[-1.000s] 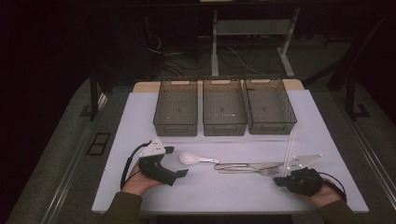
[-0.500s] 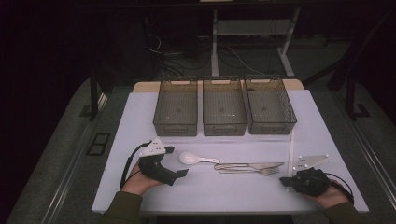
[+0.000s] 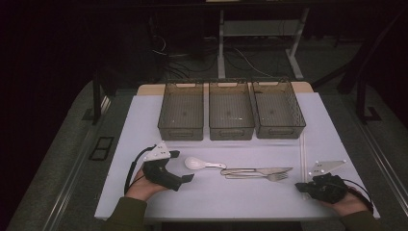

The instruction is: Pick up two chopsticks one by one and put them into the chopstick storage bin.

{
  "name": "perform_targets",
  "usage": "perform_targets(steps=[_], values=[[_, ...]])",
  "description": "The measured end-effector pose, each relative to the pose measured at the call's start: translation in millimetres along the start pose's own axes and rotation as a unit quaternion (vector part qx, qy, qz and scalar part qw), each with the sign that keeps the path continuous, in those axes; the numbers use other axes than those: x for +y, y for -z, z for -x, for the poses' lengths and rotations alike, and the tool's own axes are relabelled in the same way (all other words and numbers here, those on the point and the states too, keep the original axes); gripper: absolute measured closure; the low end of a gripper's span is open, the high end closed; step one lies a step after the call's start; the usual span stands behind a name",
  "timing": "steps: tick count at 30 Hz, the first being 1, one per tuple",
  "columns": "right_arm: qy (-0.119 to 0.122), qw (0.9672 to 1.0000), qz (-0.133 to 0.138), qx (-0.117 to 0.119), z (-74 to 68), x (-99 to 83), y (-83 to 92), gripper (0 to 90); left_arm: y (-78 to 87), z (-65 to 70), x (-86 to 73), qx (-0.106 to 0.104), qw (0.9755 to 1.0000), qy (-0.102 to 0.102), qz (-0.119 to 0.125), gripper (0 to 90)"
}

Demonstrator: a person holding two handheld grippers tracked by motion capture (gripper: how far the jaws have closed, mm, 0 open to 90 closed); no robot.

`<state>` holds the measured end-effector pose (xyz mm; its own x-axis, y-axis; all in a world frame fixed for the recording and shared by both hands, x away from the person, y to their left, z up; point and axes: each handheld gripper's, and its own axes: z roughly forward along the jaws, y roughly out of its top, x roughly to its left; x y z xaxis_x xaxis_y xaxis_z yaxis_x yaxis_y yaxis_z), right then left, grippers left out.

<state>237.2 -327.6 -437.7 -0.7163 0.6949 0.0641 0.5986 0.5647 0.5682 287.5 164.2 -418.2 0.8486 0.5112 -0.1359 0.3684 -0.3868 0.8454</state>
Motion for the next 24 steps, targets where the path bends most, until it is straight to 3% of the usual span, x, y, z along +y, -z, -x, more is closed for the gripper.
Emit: perform_targets(steps=[14,24], values=[[-0.021,0.9996,-0.005,-0.017,14.9,-11.7,10.3,89.8,-0.1,-0.1,0.1,-0.001,1.0,-0.002,-0.003,0.0],[-0.024,0.9996,0.003,-0.016,17.0,-11.9,12.6,89.8,-0.6,-0.2,0.0,-0.001,1.0,-0.001,-0.004,0.0]])
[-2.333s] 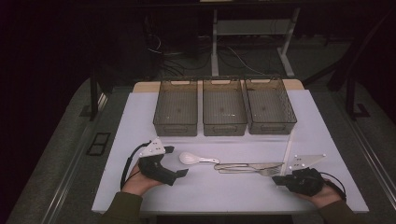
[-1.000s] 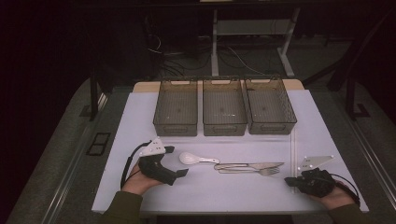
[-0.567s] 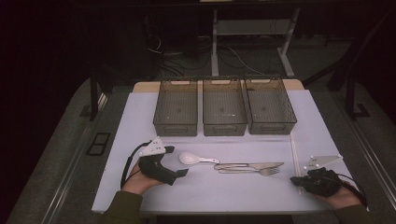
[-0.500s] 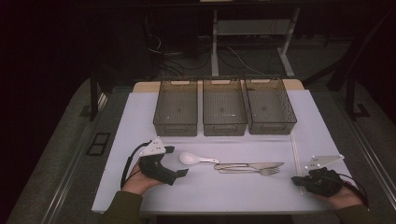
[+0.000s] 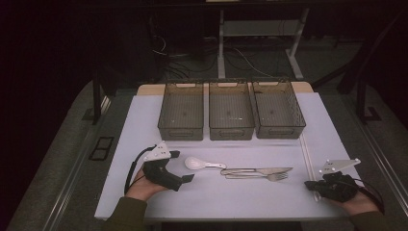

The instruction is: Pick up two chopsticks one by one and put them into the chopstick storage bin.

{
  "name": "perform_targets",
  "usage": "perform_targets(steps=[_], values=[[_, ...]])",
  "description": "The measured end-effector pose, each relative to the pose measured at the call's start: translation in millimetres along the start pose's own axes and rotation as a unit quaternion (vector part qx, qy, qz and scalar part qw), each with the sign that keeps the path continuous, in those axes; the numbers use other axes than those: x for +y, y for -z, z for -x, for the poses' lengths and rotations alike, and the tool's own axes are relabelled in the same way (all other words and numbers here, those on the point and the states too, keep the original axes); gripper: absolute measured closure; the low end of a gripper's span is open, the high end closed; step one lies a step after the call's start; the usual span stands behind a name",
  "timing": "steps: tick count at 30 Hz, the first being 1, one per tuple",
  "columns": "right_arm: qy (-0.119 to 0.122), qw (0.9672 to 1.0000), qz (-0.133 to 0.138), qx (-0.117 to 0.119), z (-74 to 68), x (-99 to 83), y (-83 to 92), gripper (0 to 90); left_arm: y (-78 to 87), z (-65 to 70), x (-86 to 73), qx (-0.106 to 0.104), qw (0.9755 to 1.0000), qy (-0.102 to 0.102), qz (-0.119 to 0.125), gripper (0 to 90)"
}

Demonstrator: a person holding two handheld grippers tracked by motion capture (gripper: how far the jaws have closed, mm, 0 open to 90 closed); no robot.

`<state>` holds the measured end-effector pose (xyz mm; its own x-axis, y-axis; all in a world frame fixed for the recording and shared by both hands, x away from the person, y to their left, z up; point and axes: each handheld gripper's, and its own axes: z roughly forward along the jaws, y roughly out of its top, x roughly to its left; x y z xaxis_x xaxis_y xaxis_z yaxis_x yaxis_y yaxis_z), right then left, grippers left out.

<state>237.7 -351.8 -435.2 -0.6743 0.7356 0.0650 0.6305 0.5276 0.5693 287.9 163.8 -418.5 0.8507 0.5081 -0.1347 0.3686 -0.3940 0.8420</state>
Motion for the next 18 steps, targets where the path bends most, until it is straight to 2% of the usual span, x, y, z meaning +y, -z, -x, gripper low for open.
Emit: perform_targets(steps=[3,5,7,8,9,11,14,18], values=[[-0.008,0.9994,0.032,-0.014,2.8,3.1,7.4,89.0,-0.2,0.1,0.1,0.0,1.0,0.0,0.0,0.0],[-0.023,0.9986,0.043,-0.023,5.8,4.4,10.8,85.8,-0.2,0.0,0.1,0.0,1.0,0.0,0.0,0.0],[-0.026,0.998,0.049,-0.03,8.4,5.3,12.4,84.6,-0.4,0.0,0.1,0.0,1.0,0.001,0.0,0.0],[-0.04,0.9963,0.059,-0.048,13.3,7.1,14.8,81.1,-0.5,0.1,0.1,0.0,1.0,0.001,0.0,0.0],[-0.045,0.9955,0.062,-0.056,16.3,8.0,15.5,80.9,-0.5,0.1,0.1,0.0,1.0,0.001,0.0,0.0],[-0.058,0.9935,0.064,-0.075,21.9,9.4,15.6,78.3,-0.6,0.3,0.2,0.0,1.0,0.0,-0.001,0.0],[-0.077,0.9913,0.057,-0.091,29.3,9.6,12.8,75.6,-0.7,0.3,0.2,0.0,1.0,0.0,-0.001,0.0],[-0.088,0.9908,0.043,-0.093,32.7,6.9,7.3,73.5,-1.0,0.2,0.0,-0.001,1.0,0.002,0.001,0.0]])
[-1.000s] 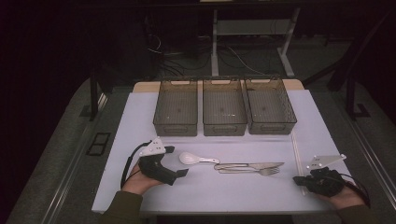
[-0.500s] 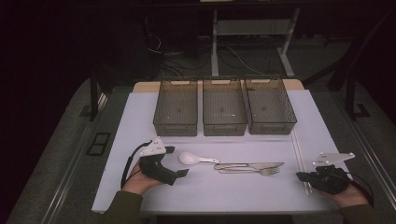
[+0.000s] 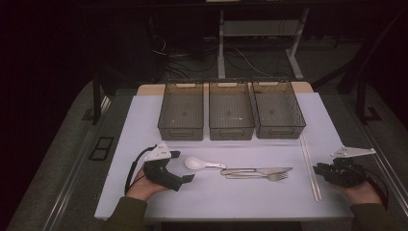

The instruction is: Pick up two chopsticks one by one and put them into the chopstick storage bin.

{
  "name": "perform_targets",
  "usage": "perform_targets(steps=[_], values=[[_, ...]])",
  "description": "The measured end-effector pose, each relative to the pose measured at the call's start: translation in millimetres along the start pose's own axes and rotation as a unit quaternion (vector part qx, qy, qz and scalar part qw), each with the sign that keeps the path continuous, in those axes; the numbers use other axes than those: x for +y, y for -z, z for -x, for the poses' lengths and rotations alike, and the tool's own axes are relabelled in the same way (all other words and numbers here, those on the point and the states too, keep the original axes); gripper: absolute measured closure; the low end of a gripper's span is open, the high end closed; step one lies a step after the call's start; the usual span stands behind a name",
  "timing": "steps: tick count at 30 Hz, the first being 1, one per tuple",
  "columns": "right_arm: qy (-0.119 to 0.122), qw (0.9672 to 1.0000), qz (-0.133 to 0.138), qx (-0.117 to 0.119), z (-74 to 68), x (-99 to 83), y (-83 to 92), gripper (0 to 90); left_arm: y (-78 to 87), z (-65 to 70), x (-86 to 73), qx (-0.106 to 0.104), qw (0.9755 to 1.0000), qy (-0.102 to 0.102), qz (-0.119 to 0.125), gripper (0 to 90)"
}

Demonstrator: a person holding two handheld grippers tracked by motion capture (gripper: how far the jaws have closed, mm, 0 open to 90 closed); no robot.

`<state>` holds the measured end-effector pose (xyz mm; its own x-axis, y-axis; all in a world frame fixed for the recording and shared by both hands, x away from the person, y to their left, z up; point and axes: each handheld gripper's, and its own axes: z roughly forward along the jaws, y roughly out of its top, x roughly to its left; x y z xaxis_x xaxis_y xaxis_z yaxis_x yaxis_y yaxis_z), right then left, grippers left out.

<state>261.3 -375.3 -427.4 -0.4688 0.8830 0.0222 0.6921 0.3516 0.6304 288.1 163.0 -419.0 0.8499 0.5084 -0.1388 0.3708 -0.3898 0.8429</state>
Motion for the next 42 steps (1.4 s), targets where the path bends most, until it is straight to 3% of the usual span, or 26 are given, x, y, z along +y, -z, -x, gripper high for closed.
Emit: perform_targets(steps=[7,12,20,30,36,37,38,42], values=[[-0.007,0.9999,-0.015,0.004,-1.3,-1.5,-7.1,71.6,0.1,0.1,0.1,0.0,1.0,-0.001,-0.002,0.0],[-0.004,0.9995,-0.031,-0.005,-3.4,-1.7,-13.4,73.7,0.3,0.1,0.1,0.0,1.0,-0.001,-0.002,0.0],[-0.012,0.9992,-0.035,-0.012,1.6,-3.4,-11.3,76.7,0.6,0.1,0.1,-0.001,1.0,-0.002,-0.002,0.0],[-0.014,0.9983,-0.042,-0.037,11.4,-7.8,-6.2,78.3,0.8,0.2,0.1,-0.001,1.0,-0.002,-0.001,0.0],[-0.038,0.9981,-0.029,-0.04,17.7,-11.3,-4.9,77.6,0.6,0.1,0.1,0.0,1.0,-0.001,-0.001,0.0],[-0.05,0.9978,-0.022,-0.036,18.9,-11.8,-5.2,76.7,0.4,0.1,0.1,0.0,1.0,-0.001,-0.001,0.0],[-0.08,0.9961,-0.004,-0.038,21.5,-11.7,-5.5,75.4,0.4,0.2,0.1,0.0,1.0,-0.001,-0.001,0.0],[-0.101,0.9938,0.012,-0.043,23.3,-8.4,-8.3,75.9,0.2,0.3,0.1,0.0,1.0,-0.001,-0.002,0.0]])
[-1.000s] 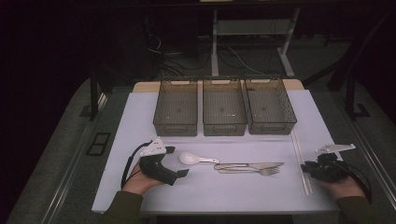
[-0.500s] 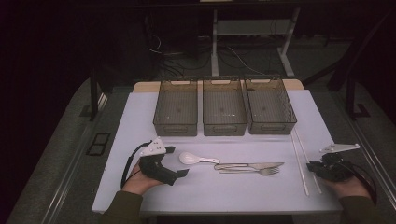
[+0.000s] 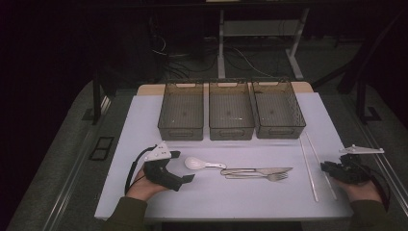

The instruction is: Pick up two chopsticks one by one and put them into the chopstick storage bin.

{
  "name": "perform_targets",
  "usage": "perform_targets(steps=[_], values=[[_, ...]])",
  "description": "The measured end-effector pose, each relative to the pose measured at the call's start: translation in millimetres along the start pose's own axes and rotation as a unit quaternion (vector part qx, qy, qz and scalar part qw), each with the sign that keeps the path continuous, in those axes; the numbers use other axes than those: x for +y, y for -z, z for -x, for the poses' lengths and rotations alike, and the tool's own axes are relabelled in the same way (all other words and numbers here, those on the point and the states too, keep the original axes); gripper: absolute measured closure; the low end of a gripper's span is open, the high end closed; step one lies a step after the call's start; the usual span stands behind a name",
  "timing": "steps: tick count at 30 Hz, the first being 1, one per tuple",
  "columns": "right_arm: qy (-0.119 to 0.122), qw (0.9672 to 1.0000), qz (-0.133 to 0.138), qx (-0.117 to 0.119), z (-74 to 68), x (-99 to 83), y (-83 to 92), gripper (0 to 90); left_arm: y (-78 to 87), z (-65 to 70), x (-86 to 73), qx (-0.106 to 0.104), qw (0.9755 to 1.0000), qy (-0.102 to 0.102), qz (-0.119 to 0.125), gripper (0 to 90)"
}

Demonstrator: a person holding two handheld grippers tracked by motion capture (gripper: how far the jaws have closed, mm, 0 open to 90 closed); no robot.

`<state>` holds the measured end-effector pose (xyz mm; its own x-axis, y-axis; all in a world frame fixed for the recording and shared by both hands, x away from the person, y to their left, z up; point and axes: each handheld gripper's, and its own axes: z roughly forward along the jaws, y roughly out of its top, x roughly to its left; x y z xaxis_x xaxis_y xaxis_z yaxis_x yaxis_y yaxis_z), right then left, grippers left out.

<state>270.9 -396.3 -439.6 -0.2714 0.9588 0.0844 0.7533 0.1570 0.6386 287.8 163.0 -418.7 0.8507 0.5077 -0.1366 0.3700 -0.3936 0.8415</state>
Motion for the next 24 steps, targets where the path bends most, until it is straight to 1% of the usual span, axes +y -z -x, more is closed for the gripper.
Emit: perform_targets(steps=[3,5,8,11,12,14,19,23,24], values=[[-0.006,1.0,0.0,-0.007,-1.9,2.6,-4.8,76.8,-0.2,0.0,0.0,0.0,1.0,0.0,0.0,0.0],[-0.009,0.9999,-0.007,-0.01,-2.7,3.3,-8.3,77.3,-0.3,0.0,0.0,-0.001,1.0,-0.001,0.0,0.0],[-0.011,0.9997,-0.006,-0.019,-4.1,4.0,-10.0,80.1,-0.3,0.4,0.1,-0.001,1.0,-0.001,0.0,0.0],[-0.001,0.9993,-0.008,-0.037,-9.5,3.3,-10.6,81.6,-0.4,0.4,0.0,-0.001,1.0,-0.001,-0.001,0.0],[0.004,0.9991,-0.012,-0.04,-10.4,3.5,-10.3,82.1,-0.5,0.5,-0.1,0.0,1.0,-0.001,-0.001,0.0],[0.001,0.9988,-0.016,-0.046,-11.8,4.5,-10.6,83.1,-0.6,0.8,-0.2,0.0,1.0,-0.001,0.0,0.0],[-0.001,0.999,-0.015,-0.042,-9.7,4.7,-10.1,84.4,-0.9,0.8,-0.3,0.0,1.0,0.0,0.0,0.0],[0.002,0.999,-0.016,-0.041,-9.0,5.0,-9.7,84.9,-0.6,0.7,-0.1,-0.001,1.0,-0.001,0.0,0.0],[0.001,0.999,-0.013,-0.042,-9.1,4.8,-9.9,85.0,-0.6,0.7,-0.1,-0.001,1.0,-0.001,0.0,0.0]])
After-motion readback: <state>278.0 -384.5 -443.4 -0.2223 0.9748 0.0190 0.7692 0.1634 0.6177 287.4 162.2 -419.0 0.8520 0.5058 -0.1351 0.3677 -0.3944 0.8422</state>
